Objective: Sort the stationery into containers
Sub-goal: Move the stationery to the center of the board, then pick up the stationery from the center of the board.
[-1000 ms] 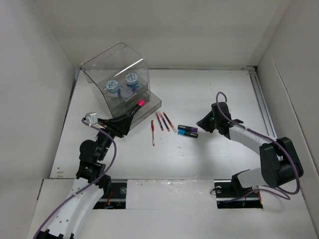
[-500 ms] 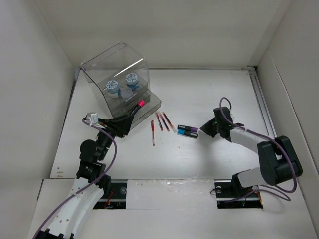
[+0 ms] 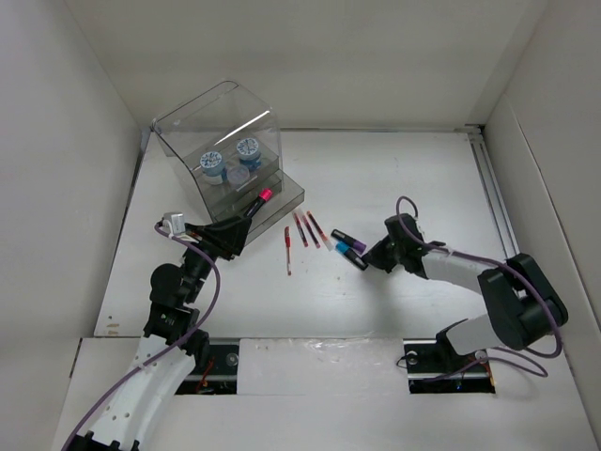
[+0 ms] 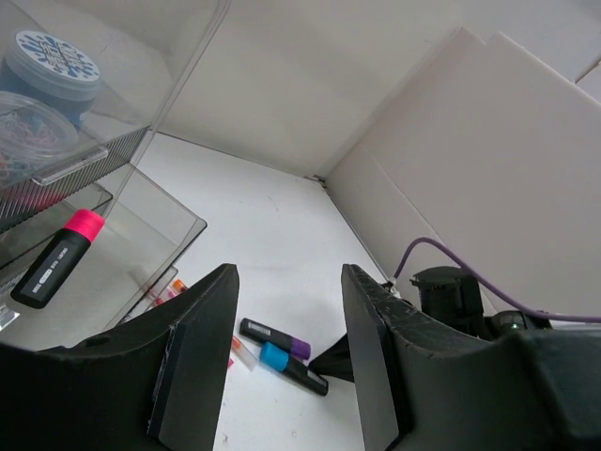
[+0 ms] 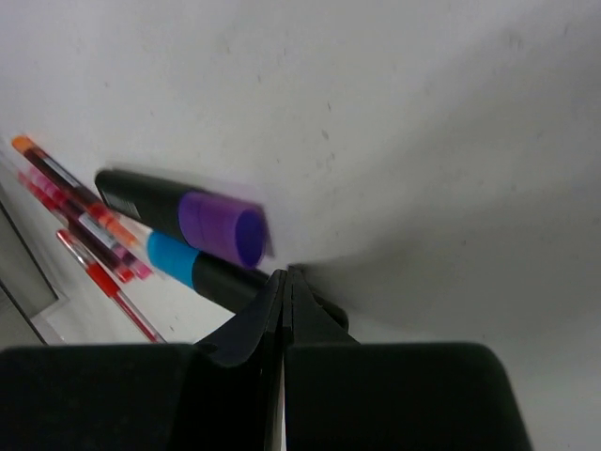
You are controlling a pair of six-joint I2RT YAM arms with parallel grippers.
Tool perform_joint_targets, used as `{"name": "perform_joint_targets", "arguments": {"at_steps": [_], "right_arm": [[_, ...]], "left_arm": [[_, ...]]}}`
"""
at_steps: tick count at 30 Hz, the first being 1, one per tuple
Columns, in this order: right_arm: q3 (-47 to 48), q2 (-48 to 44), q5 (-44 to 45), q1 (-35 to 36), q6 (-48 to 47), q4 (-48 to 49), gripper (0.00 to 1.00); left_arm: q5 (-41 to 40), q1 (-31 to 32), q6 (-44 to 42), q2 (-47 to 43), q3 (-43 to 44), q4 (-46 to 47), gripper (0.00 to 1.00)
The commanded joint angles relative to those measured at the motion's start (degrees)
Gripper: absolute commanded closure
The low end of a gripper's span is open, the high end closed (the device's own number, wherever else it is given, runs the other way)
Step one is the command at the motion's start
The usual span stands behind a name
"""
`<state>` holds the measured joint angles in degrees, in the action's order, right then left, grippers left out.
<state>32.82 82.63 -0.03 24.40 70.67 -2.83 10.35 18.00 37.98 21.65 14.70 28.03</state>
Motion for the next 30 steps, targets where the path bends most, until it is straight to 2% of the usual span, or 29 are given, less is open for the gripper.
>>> {"name": "perform_joint_targets", "arguments": {"at_steps": [1, 8, 11, 13, 15, 16, 17, 19, 21, 23, 27, 30], "right_arm": [[-2.6, -3.0, 0.1, 2.2, 1.7, 1.5, 1.0], [-5.6, -6.3, -1.7, 6.3, 2.4, 1.0, 1.0], [-4.1, -7.0, -3.2, 8.5, 1.8, -0.4, 0.97], [-2.4, -8.5, -1.7, 9.8, 0.2, -2.4, 0.88], [0.8, -10.2, 3.0, 11.7, -1.0, -6.5, 0.73], [1.9, -10.2, 4.6, 12.3, -2.2, -7.7, 0.56], [2.9, -10.8, 7.4, 12.9, -2.8, -8.7, 0.48], [5.6, -10.1, 8.9, 13.7, -5.4, -10.1, 0.35], [7.5, -8.3, 9.7, 14.8, -6.7, -11.4, 0.28], [10.6, -3.7, 10.5, 15.7, -8.3, -12.8, 0.28], [14.5, 4.1, 13.3, 18.4, -9.1, -14.1, 0.41], [16.5, 7.8, 15.9, 20.3, -8.5, -15.9, 0.46]], "left_arm": [[0.8, 0.3, 0.0, -0.4, 0.0, 3.0, 0.55], [0.8, 0.3, 0.0, -0.4, 0.0, 3.0, 0.55], [0.8, 0.3, 0.0, -0.4, 0.0, 3.0, 0.55], [0.8, 0.3, 0.0, -0.4, 0.0, 3.0, 0.55], [0.8, 0.3, 0.0, -0.4, 0.0, 3.0, 0.55], [0.8, 0.3, 0.0, -0.4, 0.0, 3.0, 0.55], [0.8, 0.3, 0.0, -0.4, 0.0, 3.0, 0.55], [0.8, 0.3, 0.0, -0.4, 0.0, 3.0, 0.55], [0.8, 0.3, 0.0, -0.4, 0.0, 3.0, 0.55], [0.8, 0.3, 0.0, -0.4, 0.0, 3.0, 0.55], [0.8, 0.3, 0.0, -0.4, 0.0, 3.0, 0.55], [0.8, 0.3, 0.0, -0.4, 0.0, 2.5, 0.55]]}}
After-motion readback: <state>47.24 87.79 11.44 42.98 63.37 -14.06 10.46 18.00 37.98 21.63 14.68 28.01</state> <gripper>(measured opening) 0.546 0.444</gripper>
